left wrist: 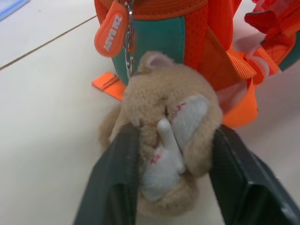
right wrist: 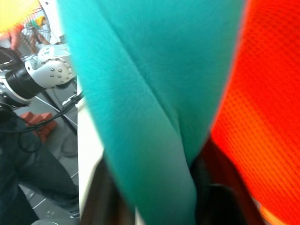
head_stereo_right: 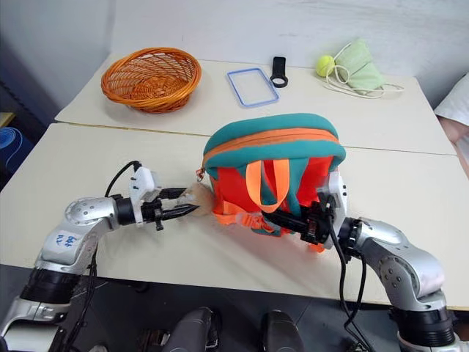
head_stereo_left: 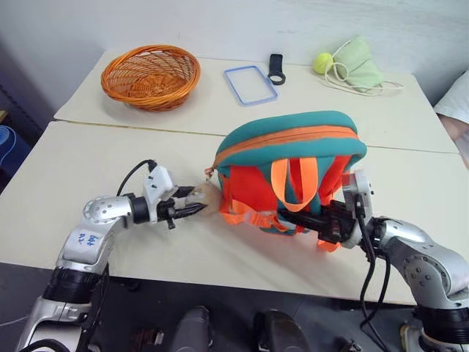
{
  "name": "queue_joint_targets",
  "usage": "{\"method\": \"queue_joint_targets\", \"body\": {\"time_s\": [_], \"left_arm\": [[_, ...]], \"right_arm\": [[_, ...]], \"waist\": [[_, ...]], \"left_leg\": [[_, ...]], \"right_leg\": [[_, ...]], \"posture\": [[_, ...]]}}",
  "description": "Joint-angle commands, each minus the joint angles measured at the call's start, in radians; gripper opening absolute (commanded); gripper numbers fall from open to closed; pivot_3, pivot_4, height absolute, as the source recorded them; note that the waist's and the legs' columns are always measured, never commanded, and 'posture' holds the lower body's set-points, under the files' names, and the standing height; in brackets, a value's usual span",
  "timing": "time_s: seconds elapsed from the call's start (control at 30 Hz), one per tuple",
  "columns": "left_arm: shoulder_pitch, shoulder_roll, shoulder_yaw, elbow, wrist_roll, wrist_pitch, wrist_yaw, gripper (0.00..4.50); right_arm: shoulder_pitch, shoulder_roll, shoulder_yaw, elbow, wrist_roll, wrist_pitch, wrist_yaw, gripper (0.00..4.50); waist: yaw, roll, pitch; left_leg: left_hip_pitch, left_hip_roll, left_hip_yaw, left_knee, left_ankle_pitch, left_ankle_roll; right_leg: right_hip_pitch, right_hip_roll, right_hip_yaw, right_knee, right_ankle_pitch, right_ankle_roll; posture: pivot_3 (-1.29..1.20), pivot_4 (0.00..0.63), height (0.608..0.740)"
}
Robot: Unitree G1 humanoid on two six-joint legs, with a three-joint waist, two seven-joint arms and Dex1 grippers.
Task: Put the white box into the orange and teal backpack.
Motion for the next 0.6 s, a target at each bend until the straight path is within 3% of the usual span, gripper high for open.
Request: {"method": "queue_joint_targets", "body": {"time_s": [0.03,0.13,0.2,0.33,0.47,0.53,0.6], "left_arm": [[0.079,0.058,0.123,-0.045,-0.059,-0.011,-0.057,3.4],[0.169,0.111,0.215,-0.009,-0.018,-0.129,-0.087,4.3],[0.224,0.132,0.271,0.036,0.01,-0.195,-0.082,4.5],[0.309,0.141,0.347,0.073,0.046,-0.295,-0.06,4.5],[0.389,0.143,0.383,0.066,0.055,-0.326,-0.068,4.5],[0.408,0.143,0.389,0.068,0.062,-0.336,-0.06,4.5],[0.415,0.15,0.383,0.063,0.086,-0.35,-0.05,4.5]], "right_arm": [[0.075,-0.058,-0.142,-0.042,0.012,-0.052,0.043,2.66],[0.128,-0.098,-0.305,0.034,0.076,-0.007,0.019,3.67],[0.216,-0.17,-0.368,0.117,-0.042,-0.116,0.141,4.34],[0.299,-0.28,-0.431,0.403,-0.248,-0.417,0.333,4.43],[0.221,-0.304,-0.411,0.692,-0.382,-0.741,0.404,4.43],[0.175,-0.296,-0.396,0.781,-0.413,-0.839,0.414,4.43],[0.142,-0.268,-0.381,0.797,-0.399,-0.822,0.39,4.43]], "waist": [[-0.002,0.0,0.0],[0.003,0.001,0.001],[0.004,0.002,0.001],[0.008,0.003,0.001],[-0.003,0.004,0.002],[-0.01,0.005,0.003],[-0.012,0.007,0.003]], "left_leg": [[0.0,0.0,0.0,-0.001,0.0,0.0],[0.0,0.0,0.0,-0.001,0.0,0.0],[0.0,0.0,0.0,-0.001,-0.001,0.002],[0.001,0.0,0.0,-0.001,-0.007,0.009],[0.002,0.0,0.001,-0.001,-0.007,0.01],[0.003,0.0,0.002,-0.001,-0.008,0.01],[0.003,0.0,0.003,-0.001,-0.007,0.009]], "right_leg": [[0.0,0.0,0.0,-0.001,0.0,0.0],[0.001,0.0,-0.001,-0.002,0.0,0.0],[0.002,-0.001,-0.001,-0.004,0.0,0.0],[0.004,-0.001,-0.001,-0.008,0.0,0.0],[0.006,-0.002,-0.001,-0.011,0.001,0.002],[0.006,-0.002,-0.001,-0.011,0.001,0.002],[0.005,-0.001,-0.002,-0.01,0.001,0.002]], "posture": [[0.0,0.15,0.74],[0.0,0.15,0.74],[0.0,0.15,0.74],[0.0,0.15,0.74],[0.0,0.15,0.74],[0.0,0.15,0.74],[0.0,0.15,0.74]]}}
